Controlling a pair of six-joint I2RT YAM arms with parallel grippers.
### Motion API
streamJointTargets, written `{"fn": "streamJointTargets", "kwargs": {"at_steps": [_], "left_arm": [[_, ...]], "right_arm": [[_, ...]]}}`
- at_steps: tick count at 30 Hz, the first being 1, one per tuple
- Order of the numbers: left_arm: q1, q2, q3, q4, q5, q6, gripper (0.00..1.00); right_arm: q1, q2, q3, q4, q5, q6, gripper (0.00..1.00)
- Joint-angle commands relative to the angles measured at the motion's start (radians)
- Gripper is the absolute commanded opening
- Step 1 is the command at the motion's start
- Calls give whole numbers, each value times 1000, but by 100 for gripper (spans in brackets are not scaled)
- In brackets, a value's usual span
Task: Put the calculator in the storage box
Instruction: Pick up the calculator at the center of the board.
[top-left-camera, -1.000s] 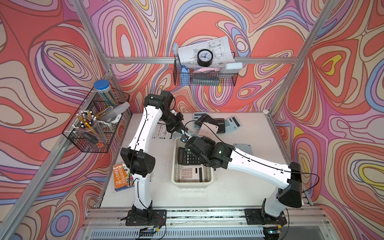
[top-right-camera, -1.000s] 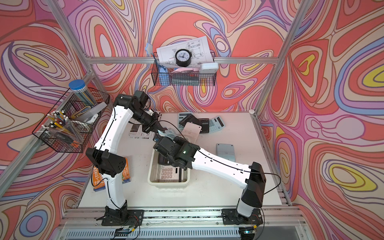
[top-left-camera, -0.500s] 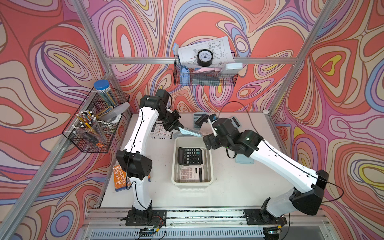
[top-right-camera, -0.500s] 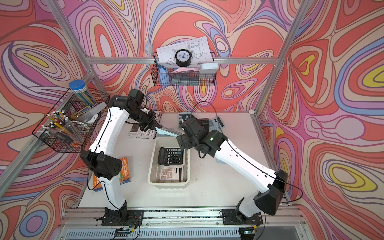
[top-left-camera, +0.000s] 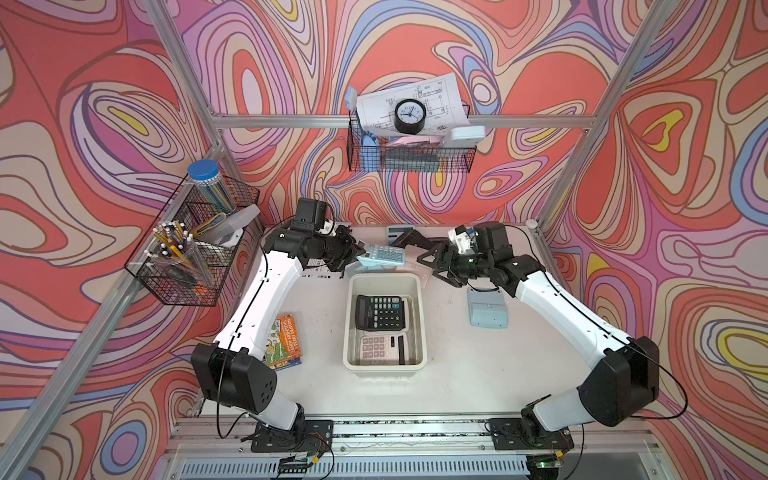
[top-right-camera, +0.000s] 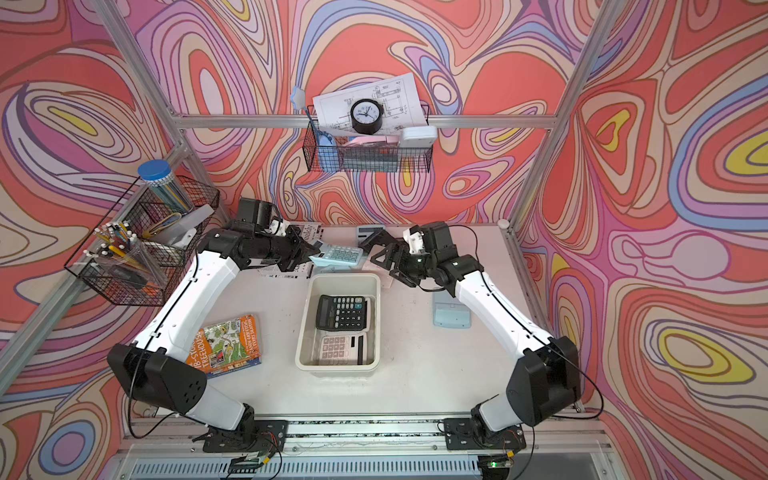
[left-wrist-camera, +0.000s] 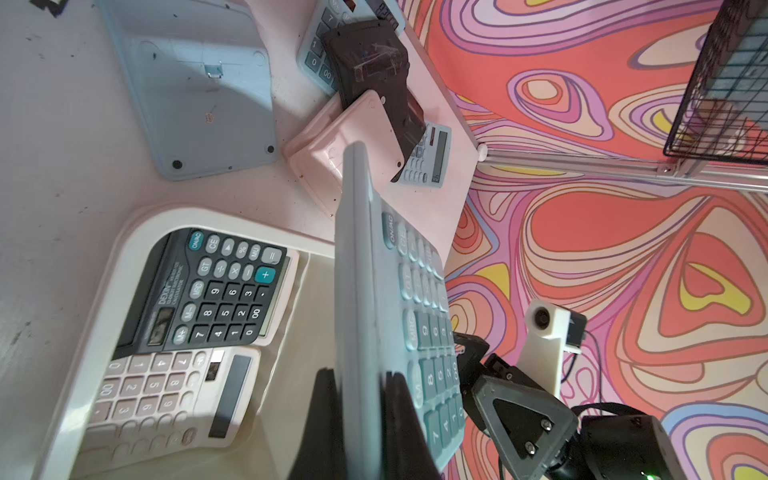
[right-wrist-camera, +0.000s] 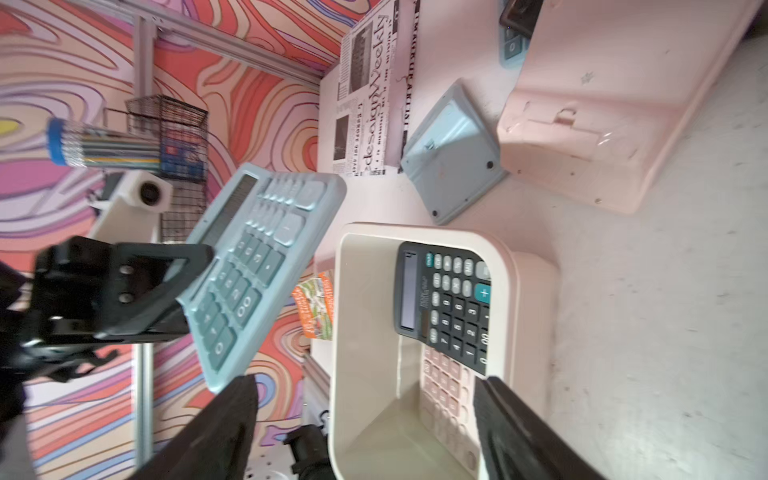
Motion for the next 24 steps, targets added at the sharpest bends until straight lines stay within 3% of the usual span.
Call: {"fn": "streamJointTargets", "kwargs": {"at_steps": [1, 9, 18, 24], "left_arm": [[-4, -53, -53, 193, 23, -32, 0], [-7, -110, -160, 292, 47, -17, 0], [-8, -148, -220, 384, 77, -2, 0], [-9, -156, -231, 377, 71, 20, 0]], "right_arm": [[-18, 13, -60, 300, -158, 242, 81], [-42, 119, -149, 761, -219, 625, 77], [-37, 207, -82, 779, -278, 708, 76], [-16, 240, -55, 848, -293, 762, 70]]}}
